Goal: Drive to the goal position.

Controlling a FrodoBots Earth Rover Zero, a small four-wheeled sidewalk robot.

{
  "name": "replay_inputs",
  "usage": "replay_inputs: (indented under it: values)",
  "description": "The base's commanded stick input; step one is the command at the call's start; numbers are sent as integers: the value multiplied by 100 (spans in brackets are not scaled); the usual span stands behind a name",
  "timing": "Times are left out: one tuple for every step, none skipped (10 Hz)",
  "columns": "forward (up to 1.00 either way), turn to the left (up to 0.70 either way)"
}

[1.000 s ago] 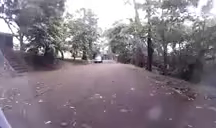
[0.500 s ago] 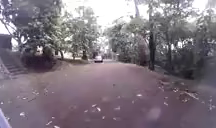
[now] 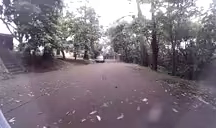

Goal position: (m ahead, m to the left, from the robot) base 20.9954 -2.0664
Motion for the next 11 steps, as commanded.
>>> replay_inputs:
  values:
    - [0, 0]
    - [51, 0]
    - [70, 0]
    - [70, 0]
    - [70, 0]
    - [70, 0]
    - [70, 0]
    - [70, 0]
    - [70, 0]
    - [70, 0]
    - [70, 0]
